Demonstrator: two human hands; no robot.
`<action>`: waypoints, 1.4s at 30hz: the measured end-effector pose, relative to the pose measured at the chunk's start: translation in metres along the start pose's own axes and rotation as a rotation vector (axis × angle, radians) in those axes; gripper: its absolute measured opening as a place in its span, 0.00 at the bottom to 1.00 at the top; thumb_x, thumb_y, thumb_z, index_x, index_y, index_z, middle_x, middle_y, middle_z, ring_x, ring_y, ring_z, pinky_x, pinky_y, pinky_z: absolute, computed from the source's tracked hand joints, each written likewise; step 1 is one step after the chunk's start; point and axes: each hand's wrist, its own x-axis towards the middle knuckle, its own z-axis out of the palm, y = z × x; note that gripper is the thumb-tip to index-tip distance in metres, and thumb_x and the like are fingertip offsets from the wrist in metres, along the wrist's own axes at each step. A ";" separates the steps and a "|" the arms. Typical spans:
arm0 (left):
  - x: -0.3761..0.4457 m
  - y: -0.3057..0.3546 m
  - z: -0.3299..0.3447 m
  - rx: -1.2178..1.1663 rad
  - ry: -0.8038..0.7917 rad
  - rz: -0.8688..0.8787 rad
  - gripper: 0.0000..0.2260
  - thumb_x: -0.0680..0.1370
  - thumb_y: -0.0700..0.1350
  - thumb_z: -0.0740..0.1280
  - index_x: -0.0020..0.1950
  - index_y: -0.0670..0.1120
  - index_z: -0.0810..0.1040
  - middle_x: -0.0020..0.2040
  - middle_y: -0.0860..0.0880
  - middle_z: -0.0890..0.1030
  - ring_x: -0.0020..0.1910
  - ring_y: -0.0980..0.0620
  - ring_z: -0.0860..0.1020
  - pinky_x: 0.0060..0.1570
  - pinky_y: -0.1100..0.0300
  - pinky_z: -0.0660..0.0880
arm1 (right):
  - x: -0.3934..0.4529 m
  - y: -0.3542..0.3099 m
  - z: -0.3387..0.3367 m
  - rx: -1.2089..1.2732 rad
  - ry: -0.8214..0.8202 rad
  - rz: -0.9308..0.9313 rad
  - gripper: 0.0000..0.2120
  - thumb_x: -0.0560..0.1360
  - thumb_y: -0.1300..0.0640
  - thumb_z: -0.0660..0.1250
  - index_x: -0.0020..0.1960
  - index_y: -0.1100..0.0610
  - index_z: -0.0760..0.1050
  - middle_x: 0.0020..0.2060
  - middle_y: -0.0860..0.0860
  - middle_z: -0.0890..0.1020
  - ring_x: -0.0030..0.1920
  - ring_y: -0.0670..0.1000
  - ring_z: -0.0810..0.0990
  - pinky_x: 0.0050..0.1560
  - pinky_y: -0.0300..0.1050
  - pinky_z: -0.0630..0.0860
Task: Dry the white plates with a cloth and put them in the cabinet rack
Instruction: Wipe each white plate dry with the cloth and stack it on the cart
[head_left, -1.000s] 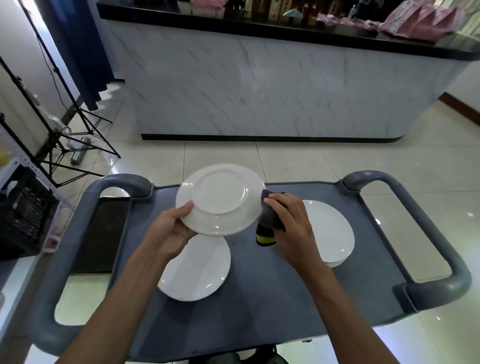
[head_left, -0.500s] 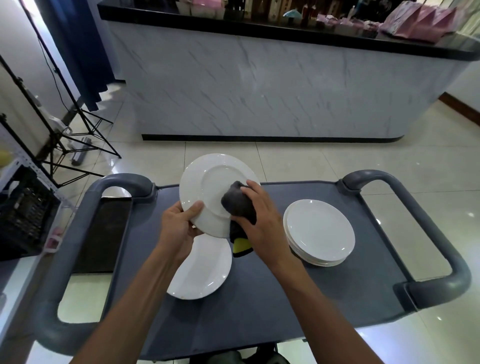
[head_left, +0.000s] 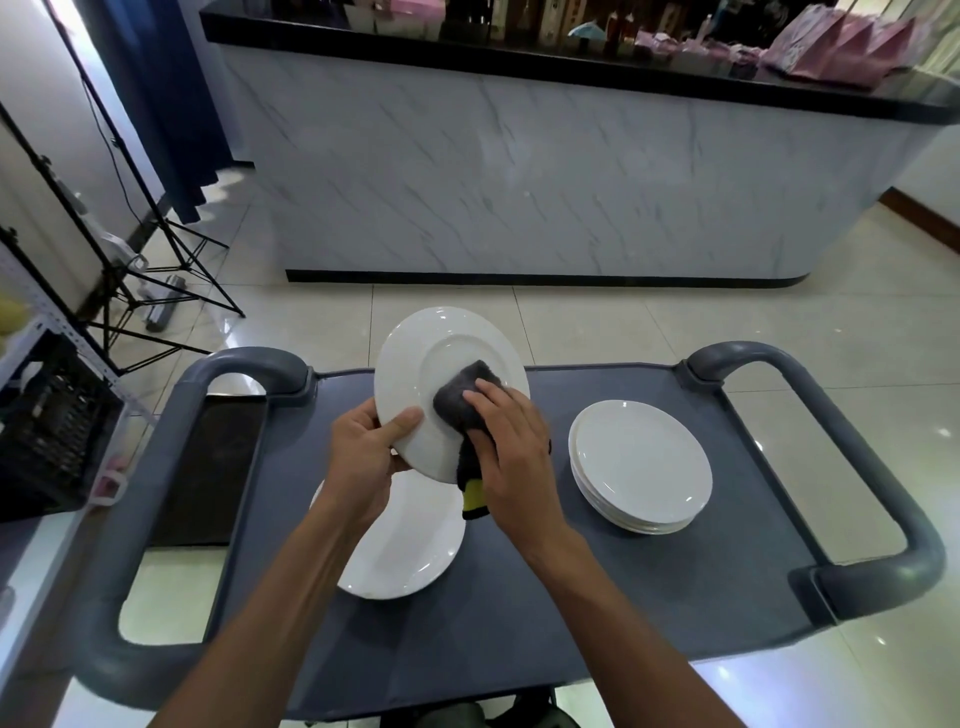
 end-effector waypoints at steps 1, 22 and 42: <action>0.000 0.000 0.001 0.021 -0.019 0.006 0.08 0.78 0.36 0.68 0.56 0.41 0.82 0.49 0.44 0.86 0.45 0.48 0.84 0.37 0.52 0.81 | 0.003 -0.001 -0.001 0.003 -0.001 0.000 0.17 0.80 0.62 0.64 0.68 0.57 0.76 0.69 0.51 0.76 0.70 0.56 0.71 0.69 0.58 0.68; -0.004 0.019 0.003 0.176 -0.199 0.128 0.09 0.75 0.36 0.71 0.49 0.49 0.86 0.45 0.44 0.86 0.41 0.45 0.84 0.36 0.53 0.80 | 0.076 -0.026 -0.018 -0.014 -0.045 -0.048 0.18 0.81 0.60 0.62 0.69 0.53 0.74 0.68 0.50 0.75 0.68 0.55 0.70 0.66 0.56 0.66; 0.006 0.038 -0.003 -0.116 0.001 0.093 0.07 0.75 0.35 0.68 0.51 0.42 0.82 0.45 0.46 0.85 0.43 0.48 0.82 0.41 0.48 0.81 | 0.086 0.021 -0.029 0.297 0.029 0.290 0.17 0.80 0.62 0.62 0.68 0.54 0.74 0.61 0.46 0.80 0.62 0.46 0.76 0.66 0.46 0.72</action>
